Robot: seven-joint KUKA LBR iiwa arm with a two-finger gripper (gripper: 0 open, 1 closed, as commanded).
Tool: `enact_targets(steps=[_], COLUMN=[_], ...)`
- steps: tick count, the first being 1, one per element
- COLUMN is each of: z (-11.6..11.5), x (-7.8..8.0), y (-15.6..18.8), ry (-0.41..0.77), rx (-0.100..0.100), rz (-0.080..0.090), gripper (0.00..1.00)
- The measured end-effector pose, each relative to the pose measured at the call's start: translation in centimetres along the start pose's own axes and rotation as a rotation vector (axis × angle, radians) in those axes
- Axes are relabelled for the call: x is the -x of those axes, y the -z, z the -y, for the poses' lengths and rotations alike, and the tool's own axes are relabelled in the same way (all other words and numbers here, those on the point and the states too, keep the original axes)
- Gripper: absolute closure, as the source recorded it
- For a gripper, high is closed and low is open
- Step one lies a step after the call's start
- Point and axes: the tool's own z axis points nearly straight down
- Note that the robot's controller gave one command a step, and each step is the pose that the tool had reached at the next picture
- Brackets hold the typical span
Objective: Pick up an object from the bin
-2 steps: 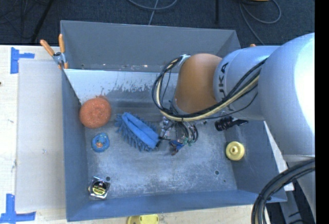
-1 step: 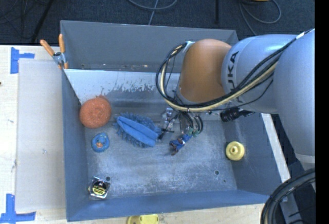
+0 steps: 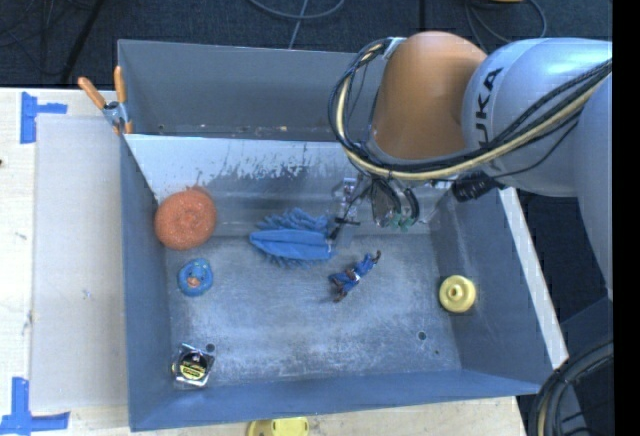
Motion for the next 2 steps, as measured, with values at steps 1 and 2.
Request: enact_targets(steps=[1,2], z=[-3.2,-0.9], x=[-3.2,-2.3], y=[1.9,6.4], ry=[-0.012,0.008], rx=[-0.002,0.003], rz=[-0.004,-0.005], gripper=[1.00,1.00])
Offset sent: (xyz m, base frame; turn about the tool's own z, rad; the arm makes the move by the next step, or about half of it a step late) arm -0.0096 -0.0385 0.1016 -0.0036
